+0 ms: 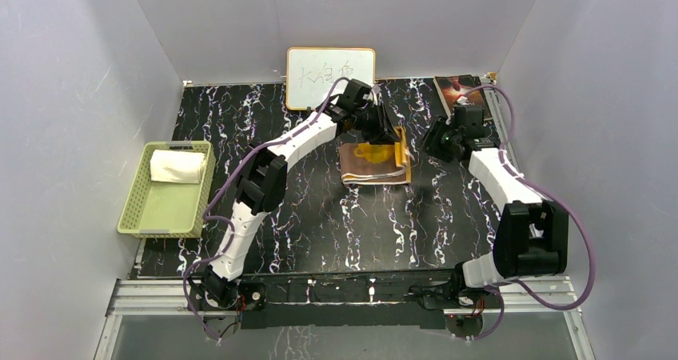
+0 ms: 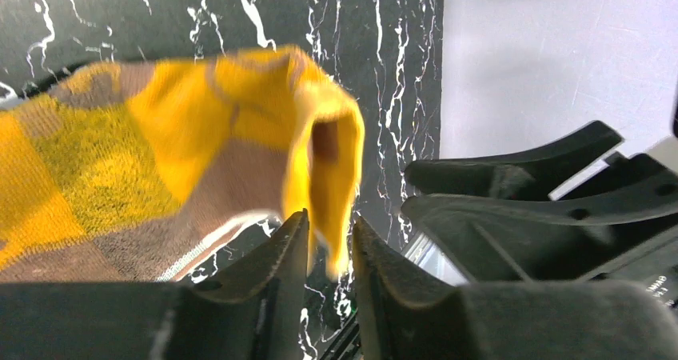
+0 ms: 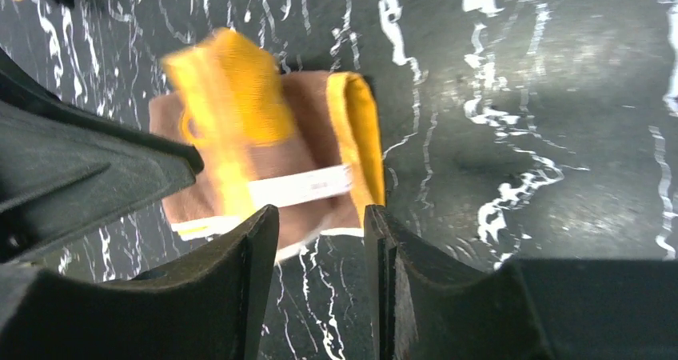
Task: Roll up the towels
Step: Fold the towel at the center of the board.
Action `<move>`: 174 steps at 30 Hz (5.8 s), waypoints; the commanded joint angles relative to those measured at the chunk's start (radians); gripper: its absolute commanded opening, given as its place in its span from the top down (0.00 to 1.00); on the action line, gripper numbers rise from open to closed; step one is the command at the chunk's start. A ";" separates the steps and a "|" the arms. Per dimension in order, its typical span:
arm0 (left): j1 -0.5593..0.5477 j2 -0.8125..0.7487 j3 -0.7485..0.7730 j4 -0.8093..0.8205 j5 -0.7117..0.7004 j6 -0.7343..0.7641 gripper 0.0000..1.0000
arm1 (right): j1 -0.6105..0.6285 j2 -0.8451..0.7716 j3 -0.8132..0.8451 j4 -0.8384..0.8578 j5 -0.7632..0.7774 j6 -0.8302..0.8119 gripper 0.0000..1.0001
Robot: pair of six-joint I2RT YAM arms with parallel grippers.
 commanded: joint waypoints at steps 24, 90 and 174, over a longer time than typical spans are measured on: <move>0.131 -0.309 -0.413 -0.031 -0.019 0.284 0.38 | -0.056 0.232 0.037 0.096 0.116 -0.079 0.41; 0.586 -0.877 -0.845 -0.200 0.068 0.511 0.37 | 0.285 0.229 0.409 -0.332 0.519 -0.036 1.00; 0.345 -0.583 -0.663 -0.036 0.001 0.501 0.37 | 0.070 0.147 0.092 -0.016 0.098 -0.118 0.63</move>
